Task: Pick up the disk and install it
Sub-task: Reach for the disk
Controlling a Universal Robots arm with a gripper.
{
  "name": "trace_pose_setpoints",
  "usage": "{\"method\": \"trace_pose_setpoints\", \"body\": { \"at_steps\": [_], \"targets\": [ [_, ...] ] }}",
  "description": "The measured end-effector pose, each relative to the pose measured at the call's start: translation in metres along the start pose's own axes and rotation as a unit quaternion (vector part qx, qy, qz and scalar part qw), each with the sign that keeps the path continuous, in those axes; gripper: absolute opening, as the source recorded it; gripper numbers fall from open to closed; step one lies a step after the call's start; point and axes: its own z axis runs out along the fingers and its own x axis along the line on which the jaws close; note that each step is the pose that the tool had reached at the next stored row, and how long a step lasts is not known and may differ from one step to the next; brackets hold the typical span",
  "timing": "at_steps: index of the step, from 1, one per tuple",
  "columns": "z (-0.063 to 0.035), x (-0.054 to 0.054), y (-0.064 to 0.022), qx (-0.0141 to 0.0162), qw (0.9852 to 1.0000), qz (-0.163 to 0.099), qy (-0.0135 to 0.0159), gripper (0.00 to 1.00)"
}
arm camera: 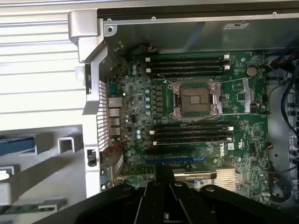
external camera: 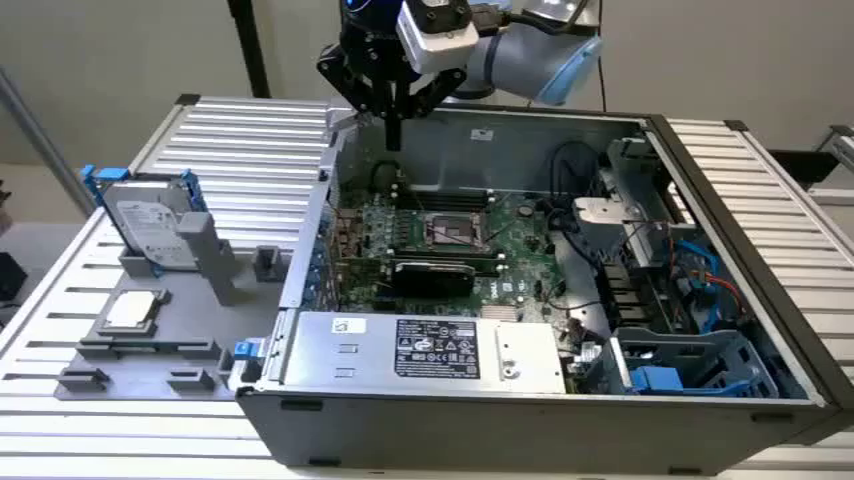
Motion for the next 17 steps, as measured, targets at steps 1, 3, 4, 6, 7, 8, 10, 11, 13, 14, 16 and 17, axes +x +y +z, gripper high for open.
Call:
{"method": "trace_pose_setpoints", "body": {
  "at_steps": [1,3,4,6,7,8,10,11,13,14,16,17],
  "targets": [
    [0.0000,0.0000,0.0000,0.0000,1.0000,0.000,0.0000,0.00],
    [0.0000,0.0000,0.0000,0.0000,1.0000,0.000,0.0000,0.00],
    [0.0000,0.0000,0.0000,0.0000,1.0000,0.000,0.0000,0.00],
    [0.0000,0.0000,0.0000,0.0000,1.0000,0.000,0.0000,0.00],
    [0.0000,0.0000,0.0000,0.0000,1.0000,0.000,0.0000,0.00],
    [0.0000,0.0000,0.0000,0.0000,1.0000,0.000,0.0000,0.00],
    [0.0000,0.0000,0.0000,0.0000,1.0000,0.000,0.0000,0.00],
    [0.0000,0.0000,0.0000,0.0000,1.0000,0.000,0.0000,0.00],
    [0.0000,0.0000,0.0000,0.0000,1.0000,0.000,0.0000,0.00],
    [0.0000,0.0000,0.0000,0.0000,1.0000,0.000,0.0000,0.00],
    [-0.0001,0.0013,-0.0001,0.0000,1.0000,0.000,0.0000,0.00],
    [-0.0001,0.0037,-0.0002,0.0001,1.0000,0.000,0.0000,0.00]
  ]
}}
